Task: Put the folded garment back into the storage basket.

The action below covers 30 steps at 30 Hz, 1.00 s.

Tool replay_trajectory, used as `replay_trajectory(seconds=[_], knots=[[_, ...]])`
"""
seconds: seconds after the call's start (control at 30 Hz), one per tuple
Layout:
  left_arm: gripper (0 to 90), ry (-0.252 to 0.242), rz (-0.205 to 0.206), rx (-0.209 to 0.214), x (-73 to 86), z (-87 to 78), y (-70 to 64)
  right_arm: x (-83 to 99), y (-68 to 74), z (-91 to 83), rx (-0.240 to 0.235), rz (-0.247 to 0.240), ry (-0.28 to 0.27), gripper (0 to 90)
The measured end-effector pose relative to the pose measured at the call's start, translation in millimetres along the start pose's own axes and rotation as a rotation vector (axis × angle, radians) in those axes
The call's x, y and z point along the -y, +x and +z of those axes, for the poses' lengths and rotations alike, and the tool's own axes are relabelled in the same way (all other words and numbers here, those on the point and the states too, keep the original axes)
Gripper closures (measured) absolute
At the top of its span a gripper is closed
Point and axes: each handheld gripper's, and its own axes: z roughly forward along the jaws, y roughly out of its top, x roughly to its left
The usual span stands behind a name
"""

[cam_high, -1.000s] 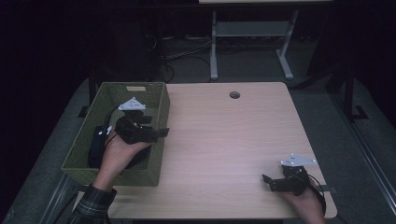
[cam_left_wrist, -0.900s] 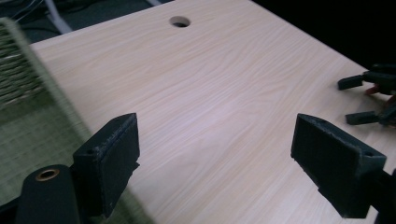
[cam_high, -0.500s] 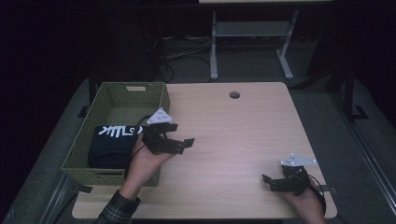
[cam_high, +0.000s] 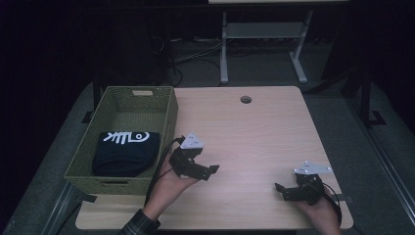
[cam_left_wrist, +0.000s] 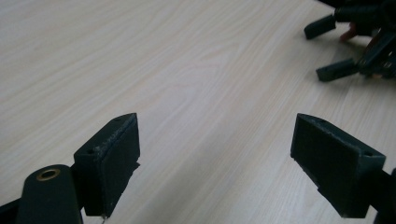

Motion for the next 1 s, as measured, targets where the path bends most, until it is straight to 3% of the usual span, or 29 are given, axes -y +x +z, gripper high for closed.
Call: replay_trajectory(seconds=[0.3, 0.53, 0.93, 1.0], knots=[[15.3, 0.057, 0.046, -0.02, 22.1, 24.2, -6.6, 0.0, -0.1, 0.0, 0.002, -0.001, 0.0, 8.7], [15.3, 0.096, 0.039, -0.014, 43.2, 40.1, -3.5, 0.0, -0.1, 0.1, 0.002, -0.001, 0.0, 8.7], [15.3, 0.099, 0.049, -0.037, 62.6, 53.2, 2.8, 0.0, -0.1, 0.1, 0.002, -0.001, 0.0, 8.7], [15.4, 0.09, 0.072, -0.055, 64.6, 54.5, 2.8, 0.0, -0.1, 0.1, 0.001, -0.001, 0.0, 8.7]])
